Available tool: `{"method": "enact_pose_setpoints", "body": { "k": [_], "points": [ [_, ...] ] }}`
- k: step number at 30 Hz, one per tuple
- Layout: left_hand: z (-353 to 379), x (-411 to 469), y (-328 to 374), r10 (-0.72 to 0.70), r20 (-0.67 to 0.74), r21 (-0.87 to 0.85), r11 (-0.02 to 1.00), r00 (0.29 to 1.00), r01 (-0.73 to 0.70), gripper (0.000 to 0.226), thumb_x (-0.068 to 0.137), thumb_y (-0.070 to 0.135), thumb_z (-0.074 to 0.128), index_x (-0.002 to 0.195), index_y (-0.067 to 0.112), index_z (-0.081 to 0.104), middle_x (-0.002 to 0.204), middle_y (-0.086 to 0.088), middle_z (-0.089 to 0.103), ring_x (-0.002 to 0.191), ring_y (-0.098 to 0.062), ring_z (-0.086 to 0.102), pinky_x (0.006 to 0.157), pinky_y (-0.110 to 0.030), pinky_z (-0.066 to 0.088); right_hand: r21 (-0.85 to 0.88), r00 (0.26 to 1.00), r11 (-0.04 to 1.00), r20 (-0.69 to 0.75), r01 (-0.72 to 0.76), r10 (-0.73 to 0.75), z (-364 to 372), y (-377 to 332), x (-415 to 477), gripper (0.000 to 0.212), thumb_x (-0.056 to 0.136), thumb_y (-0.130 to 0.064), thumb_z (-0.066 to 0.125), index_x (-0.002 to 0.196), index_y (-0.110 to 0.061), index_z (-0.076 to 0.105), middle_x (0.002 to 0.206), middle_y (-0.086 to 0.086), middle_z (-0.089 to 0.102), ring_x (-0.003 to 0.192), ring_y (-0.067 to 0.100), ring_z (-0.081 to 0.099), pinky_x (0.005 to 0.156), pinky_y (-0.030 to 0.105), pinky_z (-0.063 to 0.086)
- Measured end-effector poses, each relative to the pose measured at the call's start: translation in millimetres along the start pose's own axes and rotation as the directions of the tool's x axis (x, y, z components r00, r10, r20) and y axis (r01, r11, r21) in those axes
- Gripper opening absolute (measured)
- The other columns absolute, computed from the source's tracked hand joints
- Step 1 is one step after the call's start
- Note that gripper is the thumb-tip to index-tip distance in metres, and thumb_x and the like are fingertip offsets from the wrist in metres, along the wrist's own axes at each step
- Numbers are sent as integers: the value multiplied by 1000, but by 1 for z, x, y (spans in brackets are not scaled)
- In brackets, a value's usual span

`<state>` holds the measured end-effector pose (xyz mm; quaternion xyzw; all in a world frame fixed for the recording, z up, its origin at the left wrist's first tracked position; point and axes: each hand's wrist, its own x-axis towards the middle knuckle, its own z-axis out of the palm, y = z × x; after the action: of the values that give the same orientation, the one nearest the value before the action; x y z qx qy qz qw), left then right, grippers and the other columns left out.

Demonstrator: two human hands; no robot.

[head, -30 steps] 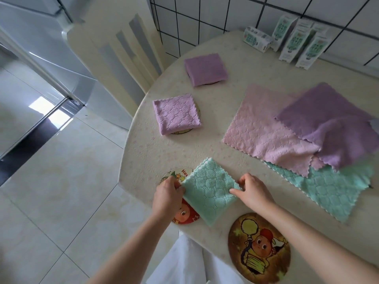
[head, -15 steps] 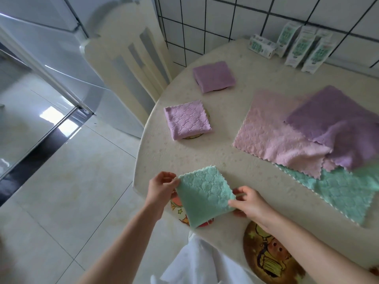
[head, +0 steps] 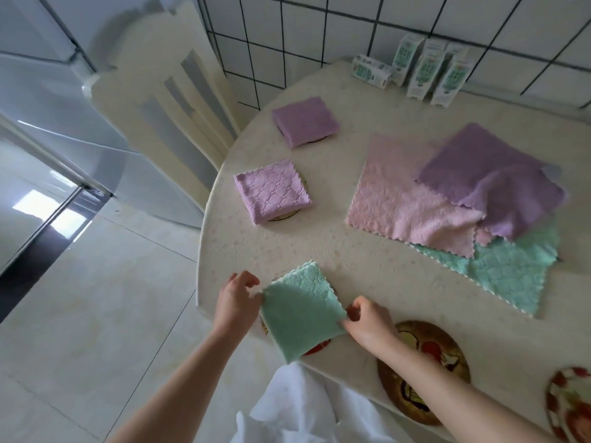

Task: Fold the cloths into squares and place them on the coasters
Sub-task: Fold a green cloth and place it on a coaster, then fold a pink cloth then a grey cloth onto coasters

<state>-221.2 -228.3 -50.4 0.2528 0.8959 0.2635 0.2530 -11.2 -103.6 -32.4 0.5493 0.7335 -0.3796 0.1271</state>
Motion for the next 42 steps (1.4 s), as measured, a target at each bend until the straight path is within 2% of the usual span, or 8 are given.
{"method": "enact_pose_setpoints", "body": {
  "k": [6,19,25,30,34,37,40,42],
  "points": [
    [5,28,49,326,53,132,935,944,-330,23,81,5,63,103,12,65,101,-3,61,94,-21,58,83,-37,52,33,997,999,-62,-40,42,-35,23,8,17,80,-22,62,97,-20,62,92,-3,63,95,19,61,72,21,41],
    [94,60,206,587,251,153,761,770,-630,24,77,4,60,98,13,66,99,-4,63,98,-25,56,77,-38,51,132,949,987,-288,-95,130,-161,113,48,8,78,-11,64,83,-17,62,88,6,70,89,26,64,74,27,46],
    [154,63,281,617,342,210,685,708,-698,25,85,9,58,109,17,63,111,0,59,108,-21,51,77,-40,52,-3,908,1000,-420,-11,9,-222,162,86,9,79,-10,62,87,-5,64,89,18,70,88,36,64,72,35,46],
    [200,63,332,713,377,185,566,590,-803,41,81,5,57,120,15,61,123,-1,57,114,-23,50,85,-41,50,-210,910,973,-377,100,-175,-247,183,122,18,81,-18,65,92,-5,58,100,17,60,95,36,60,74,39,46],
    [226,59,357,782,424,166,429,457,-888,51,79,35,38,117,12,63,125,-6,60,114,-29,54,87,-42,51,-382,913,917,-324,111,-246,-242,189,143,26,81,-31,63,100,-13,61,106,8,51,94,30,58,72,39,52],
    [244,65,360,791,466,181,353,396,-918,41,78,25,61,116,11,64,124,-6,60,115,-29,55,87,-44,53,-461,908,879,-306,120,-285,-241,194,150,18,82,-13,56,98,-15,64,106,7,52,92,30,60,64,38,51],
    [255,70,361,792,469,225,321,391,-920,47,76,25,73,119,11,63,124,-6,61,114,-28,57,91,-44,51,-323,888,931,-359,172,-288,-257,196,146,13,84,-15,52,92,-15,62,96,5,59,88,31,62,65,38,47],
    [259,72,364,778,477,263,318,409,-911,48,83,47,55,118,15,63,124,-3,61,112,-26,58,93,-45,47,-159,866,965,-427,209,-259,-274,195,140,9,82,-18,54,88,-17,60,90,1,61,80,28,61,63,35,45]
  ]
}}
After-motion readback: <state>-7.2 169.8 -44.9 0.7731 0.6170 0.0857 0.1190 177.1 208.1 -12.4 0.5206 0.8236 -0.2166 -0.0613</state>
